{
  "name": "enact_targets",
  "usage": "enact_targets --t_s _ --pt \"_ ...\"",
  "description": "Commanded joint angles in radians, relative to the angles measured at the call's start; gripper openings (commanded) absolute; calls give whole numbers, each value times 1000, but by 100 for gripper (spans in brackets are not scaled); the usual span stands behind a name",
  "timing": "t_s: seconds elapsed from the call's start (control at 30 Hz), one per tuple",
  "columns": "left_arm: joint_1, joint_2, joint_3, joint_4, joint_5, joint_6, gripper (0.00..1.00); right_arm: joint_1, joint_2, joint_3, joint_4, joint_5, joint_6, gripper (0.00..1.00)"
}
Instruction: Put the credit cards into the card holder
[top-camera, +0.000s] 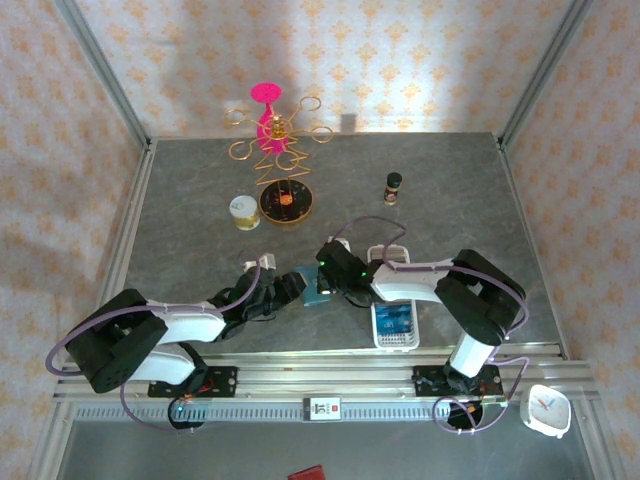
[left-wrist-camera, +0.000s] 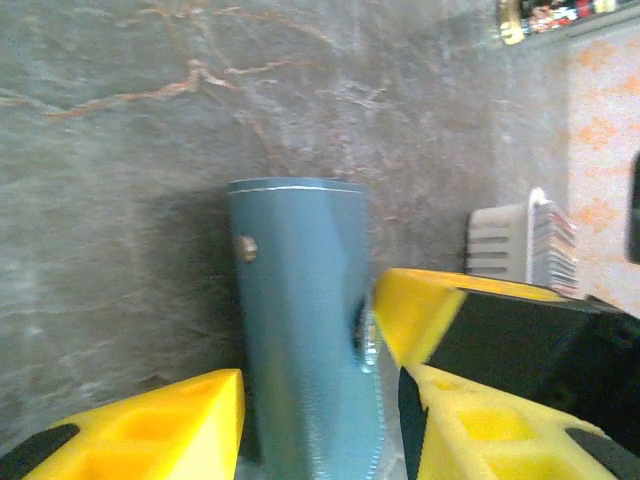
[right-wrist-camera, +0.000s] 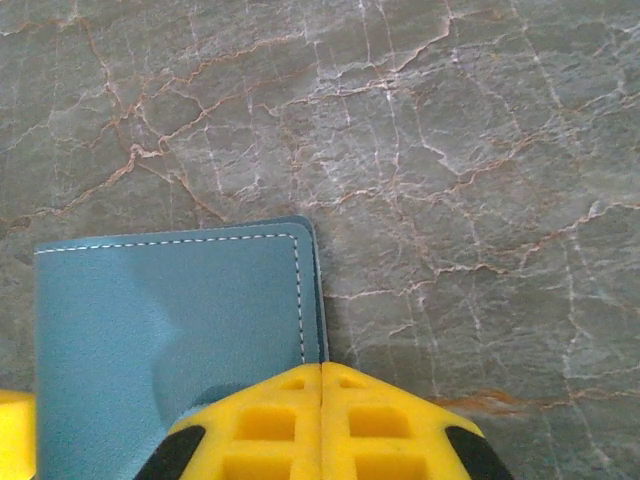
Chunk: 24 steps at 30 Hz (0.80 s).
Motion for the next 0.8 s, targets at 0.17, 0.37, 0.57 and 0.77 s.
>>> enact_targets --t_s 0.17,0.37,0.57,0.77 --pt "-10 37 30 -24 -2 24 41 4 -15 -23 -63 8 20 0" --pt "-10 77 46 54 35 31 37 5 -32 -33 -44 -9 30 0" --pt "-10 138 98 87 101 53 29 5 -62 -33 -37 -11 43 0" --pt "-10 72 107 42 81 91 15 3 -115 -43 -54 22 63 0"
